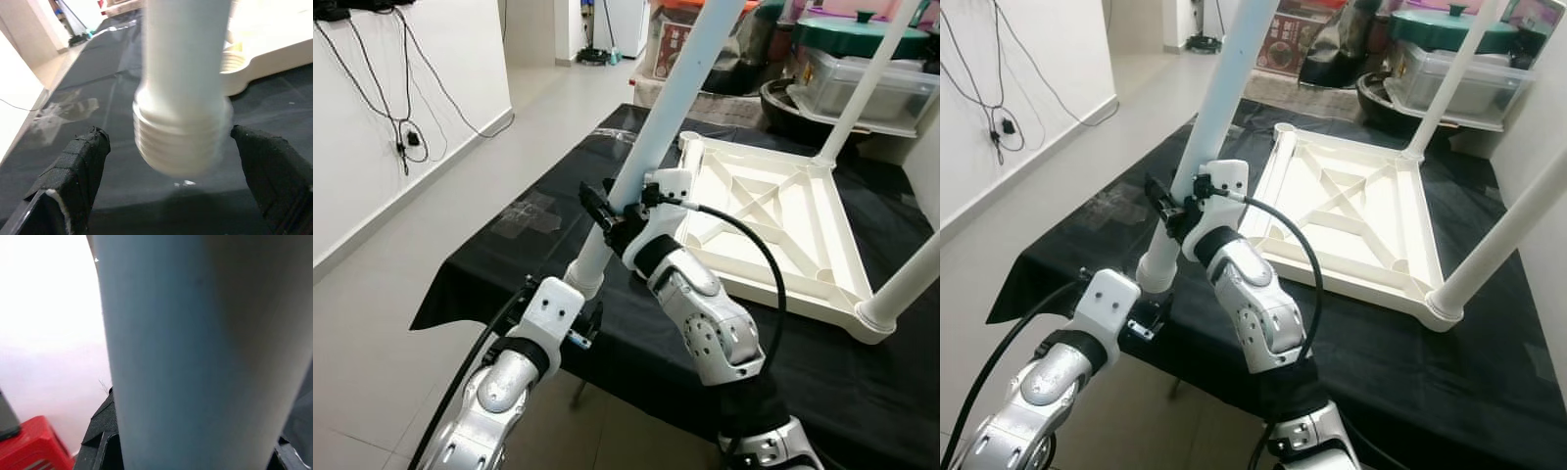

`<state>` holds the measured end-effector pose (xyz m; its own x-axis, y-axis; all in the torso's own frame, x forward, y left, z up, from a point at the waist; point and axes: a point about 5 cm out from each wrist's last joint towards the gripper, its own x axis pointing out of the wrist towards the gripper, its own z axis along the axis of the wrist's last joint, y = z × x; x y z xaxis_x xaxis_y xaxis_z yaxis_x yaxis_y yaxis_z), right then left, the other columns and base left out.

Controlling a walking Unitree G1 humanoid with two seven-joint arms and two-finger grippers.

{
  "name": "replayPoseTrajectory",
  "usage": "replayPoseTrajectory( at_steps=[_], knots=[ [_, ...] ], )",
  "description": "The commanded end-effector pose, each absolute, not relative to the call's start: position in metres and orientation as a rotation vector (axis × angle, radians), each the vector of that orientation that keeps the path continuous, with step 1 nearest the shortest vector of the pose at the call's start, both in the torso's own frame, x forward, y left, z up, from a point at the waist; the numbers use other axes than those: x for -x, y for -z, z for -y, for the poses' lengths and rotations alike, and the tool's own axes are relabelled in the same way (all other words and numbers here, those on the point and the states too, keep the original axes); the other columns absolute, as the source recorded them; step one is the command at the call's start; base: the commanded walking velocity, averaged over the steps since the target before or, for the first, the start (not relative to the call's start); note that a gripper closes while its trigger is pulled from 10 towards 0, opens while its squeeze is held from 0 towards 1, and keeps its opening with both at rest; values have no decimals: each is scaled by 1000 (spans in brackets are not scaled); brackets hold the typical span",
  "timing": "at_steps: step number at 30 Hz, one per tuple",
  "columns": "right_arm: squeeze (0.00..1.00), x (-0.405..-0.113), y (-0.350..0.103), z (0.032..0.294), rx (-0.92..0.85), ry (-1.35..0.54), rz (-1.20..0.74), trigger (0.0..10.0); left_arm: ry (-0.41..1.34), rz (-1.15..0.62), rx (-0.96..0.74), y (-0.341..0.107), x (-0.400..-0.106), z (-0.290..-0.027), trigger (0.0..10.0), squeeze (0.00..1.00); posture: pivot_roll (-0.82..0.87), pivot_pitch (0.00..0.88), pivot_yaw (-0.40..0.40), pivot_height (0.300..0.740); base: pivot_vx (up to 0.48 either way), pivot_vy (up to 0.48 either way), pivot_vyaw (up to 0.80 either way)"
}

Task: Building children table

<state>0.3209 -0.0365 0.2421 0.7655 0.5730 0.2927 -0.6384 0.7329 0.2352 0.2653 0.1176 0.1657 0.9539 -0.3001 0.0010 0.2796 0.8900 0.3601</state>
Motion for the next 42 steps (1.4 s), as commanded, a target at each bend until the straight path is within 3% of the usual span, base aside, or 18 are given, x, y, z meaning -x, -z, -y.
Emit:
replayPoseTrajectory(
  at_steps=[1, 14, 29, 30, 31, 33, 34, 42],
  knots=[
    [0, -317, -243, 38, -345, -684, 208, 10000, 301, 54, -372, -162, -266, -117, 10000, 0, 218, 31, -94, 740, 0, 0, 0],
    [0, -308, -243, 33, -365, -729, 179, 10000, 287, 49, -363, -160, -265, -126, 10000, 0, 214, 40, -97, 740, 0, 0, 0],
    [0, -301, -244, 29, -383, -750, 157, 10000, 301, 73, -330, -160, -278, -112, 10000, 0, 206, 43, -96, 740, 0, 0, 0],
    [0, -300, -244, 28, -386, -751, 154, 10000, 299, 80, -326, -161, -280, -110, 6196, 0, 206, 43, -96, 740, 0, 0, 0],
    [0, -300, -244, 28, -388, -753, 152, 10000, 300, 83, -318, -161, -282, -109, 510, 0, 206, 43, -96, 740, 0, 0, 0],
    [0, -300, -244, 28, -388, -753, 152, 10000, 300, 83, -318, -161, -282, -109, 510, 0, 206, 43, -96, 740, 0, 0, 0],
    [0, -299, -243, 27, -390, -756, 151, 10000, 307, 88, -305, -161, -284, -105, 0, 0, 205, 41, -95, 740, 0, 0, 0],
    [0, -306, -247, 34, -367, -704, 188, 10000, 315, 94, -311, -160, -282, -103, 0, 0, 209, 40, -95, 740, 0, 0, 0]
  ],
)
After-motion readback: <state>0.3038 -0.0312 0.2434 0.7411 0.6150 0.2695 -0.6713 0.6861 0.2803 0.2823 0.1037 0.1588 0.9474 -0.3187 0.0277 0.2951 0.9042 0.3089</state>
